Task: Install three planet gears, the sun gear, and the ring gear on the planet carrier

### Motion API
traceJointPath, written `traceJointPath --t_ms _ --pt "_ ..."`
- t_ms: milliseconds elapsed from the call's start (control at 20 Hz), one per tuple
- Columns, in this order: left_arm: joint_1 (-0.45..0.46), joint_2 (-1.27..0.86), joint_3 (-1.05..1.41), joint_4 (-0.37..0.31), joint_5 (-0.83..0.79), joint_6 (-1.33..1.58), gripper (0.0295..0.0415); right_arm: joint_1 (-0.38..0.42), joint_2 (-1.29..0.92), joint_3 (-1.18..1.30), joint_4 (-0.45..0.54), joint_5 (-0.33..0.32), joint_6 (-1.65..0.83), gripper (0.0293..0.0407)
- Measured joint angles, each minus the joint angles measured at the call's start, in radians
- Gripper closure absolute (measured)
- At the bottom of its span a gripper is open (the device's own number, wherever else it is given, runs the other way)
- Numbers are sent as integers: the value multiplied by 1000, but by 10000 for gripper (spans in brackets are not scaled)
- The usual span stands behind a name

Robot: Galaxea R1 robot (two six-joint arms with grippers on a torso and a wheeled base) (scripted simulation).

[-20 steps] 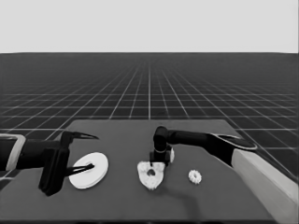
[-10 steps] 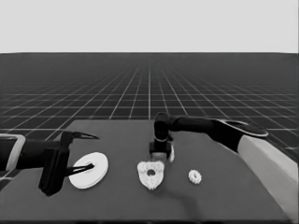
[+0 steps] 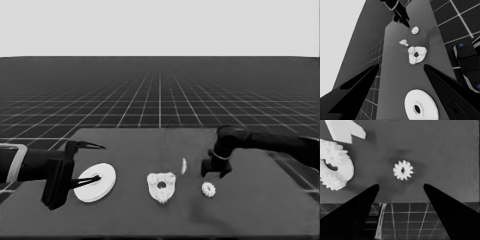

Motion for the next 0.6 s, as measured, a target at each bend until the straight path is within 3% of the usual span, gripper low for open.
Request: traceJointPath --t_ms 200,300,350,600 --pt "0 0 0 0 0 0 326 1 -18 2 1 3 -17 315" --pt "0 0 0 0 0 0 326 -148 5 -61 -136 63 -46 315" --pt "0 0 0 0 0 0 326 -180 14 -85 -163 79 -56 315" --pt "0 0 0 0 0 0 326 -218 28 -121 -196 102 -71 315"
